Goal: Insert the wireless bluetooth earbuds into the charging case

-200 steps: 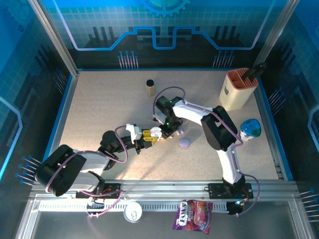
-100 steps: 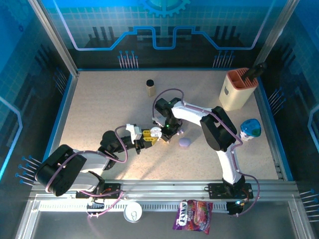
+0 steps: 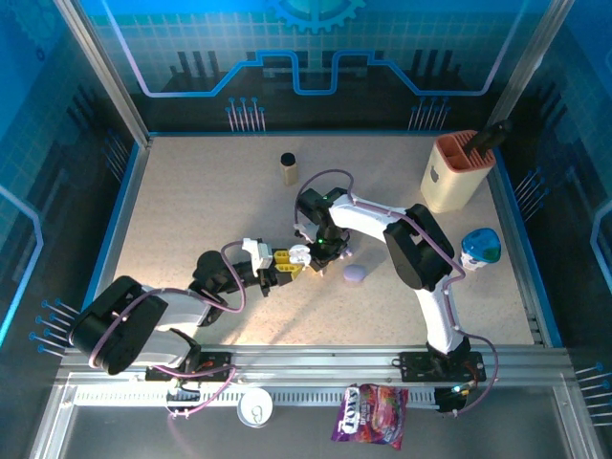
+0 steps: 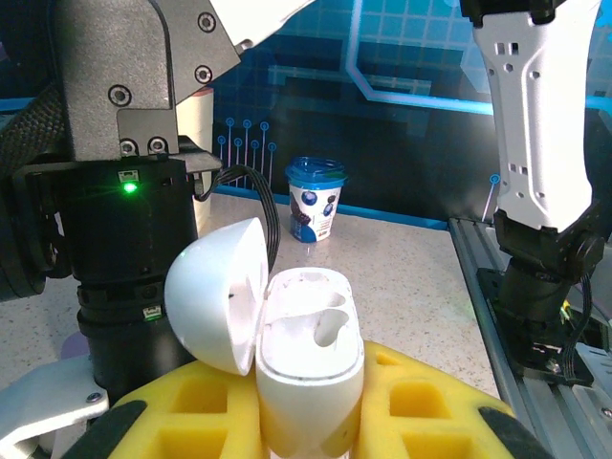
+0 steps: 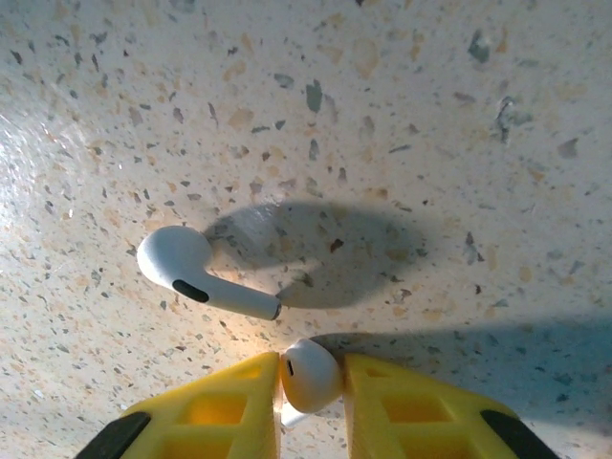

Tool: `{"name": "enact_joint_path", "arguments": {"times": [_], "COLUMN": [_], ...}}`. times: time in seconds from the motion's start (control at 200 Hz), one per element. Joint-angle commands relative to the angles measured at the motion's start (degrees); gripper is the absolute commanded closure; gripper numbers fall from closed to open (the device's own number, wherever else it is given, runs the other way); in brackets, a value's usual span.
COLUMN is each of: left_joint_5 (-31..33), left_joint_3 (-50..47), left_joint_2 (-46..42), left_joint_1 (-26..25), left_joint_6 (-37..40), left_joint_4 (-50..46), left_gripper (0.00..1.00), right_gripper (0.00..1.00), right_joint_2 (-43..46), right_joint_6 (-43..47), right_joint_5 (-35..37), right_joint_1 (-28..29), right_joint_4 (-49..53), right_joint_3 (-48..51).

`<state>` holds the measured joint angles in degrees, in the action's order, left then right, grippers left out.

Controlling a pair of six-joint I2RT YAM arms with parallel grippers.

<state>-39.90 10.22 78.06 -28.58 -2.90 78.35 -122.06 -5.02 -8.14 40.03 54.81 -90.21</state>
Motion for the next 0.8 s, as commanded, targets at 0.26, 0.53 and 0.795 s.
{"name": "enact_joint_path", "arguments": {"times": [0.26, 0.53, 0.795], "left_joint_5": [-1.11, 6.48, 11.8], "left_joint_3": [0.53, 0.48, 2.34], "left_joint_2": [0.86, 2.93, 6.76], "left_joint_1": [-0.27, -0.26, 0.15], "left_joint_6": [1.14, 2.96, 3.69], "left_joint_4": [1.9, 0.8, 0.18], "left_gripper": [0.85, 0.87, 0.87], "right_gripper": [0.86, 0.86, 0.87], "right_joint_2": [2.62, 17.43, 33.91], "right_joint_6": [-2.36, -4.97, -2.53], "right_joint_5": [0.71, 5.16, 9.84], "right_joint_1": [-0.92, -3.94, -2.7], "right_joint_4": [-3.38, -15.63, -25.3], "right_joint_3": [2.97, 13.36, 19.91]}}
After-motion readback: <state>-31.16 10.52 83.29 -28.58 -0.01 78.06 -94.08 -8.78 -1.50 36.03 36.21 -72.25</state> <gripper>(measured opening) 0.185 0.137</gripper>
